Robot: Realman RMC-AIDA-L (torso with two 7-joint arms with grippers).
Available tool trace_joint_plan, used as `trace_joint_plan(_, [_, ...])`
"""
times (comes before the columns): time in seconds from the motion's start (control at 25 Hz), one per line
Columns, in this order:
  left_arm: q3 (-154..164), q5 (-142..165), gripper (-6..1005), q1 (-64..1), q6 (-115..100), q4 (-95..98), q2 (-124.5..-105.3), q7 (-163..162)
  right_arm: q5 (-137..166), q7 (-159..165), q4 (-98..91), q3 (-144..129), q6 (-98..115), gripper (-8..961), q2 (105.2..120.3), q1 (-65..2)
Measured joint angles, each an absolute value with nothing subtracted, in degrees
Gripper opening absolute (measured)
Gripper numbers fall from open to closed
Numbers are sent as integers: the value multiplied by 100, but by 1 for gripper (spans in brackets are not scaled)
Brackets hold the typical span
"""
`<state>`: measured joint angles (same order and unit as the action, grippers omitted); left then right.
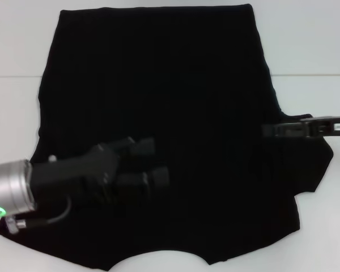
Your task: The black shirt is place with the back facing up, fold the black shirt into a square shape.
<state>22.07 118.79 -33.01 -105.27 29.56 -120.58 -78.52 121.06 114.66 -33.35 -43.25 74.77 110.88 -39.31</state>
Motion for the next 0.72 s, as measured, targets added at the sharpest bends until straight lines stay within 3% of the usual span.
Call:
trace_joint_plan(0.2, [2961,11882,933,-3261,-10488,3069,-12121,-7379,12885,12615,-3543,-4311,7386,884,10857,-3891])
trace_joint_plan(0.44, [3411,12126,933,-3250,-10373,3195,-12167,-6878,13562,13385,-3613,-4299,7095,883,10697,-3850])
trace_joint_plan(0.72, [3684,12178,932,-3251,-10026,3210,-12217,-6756,13918,13824,-3611,-4239,6929,881,10659,-3844])
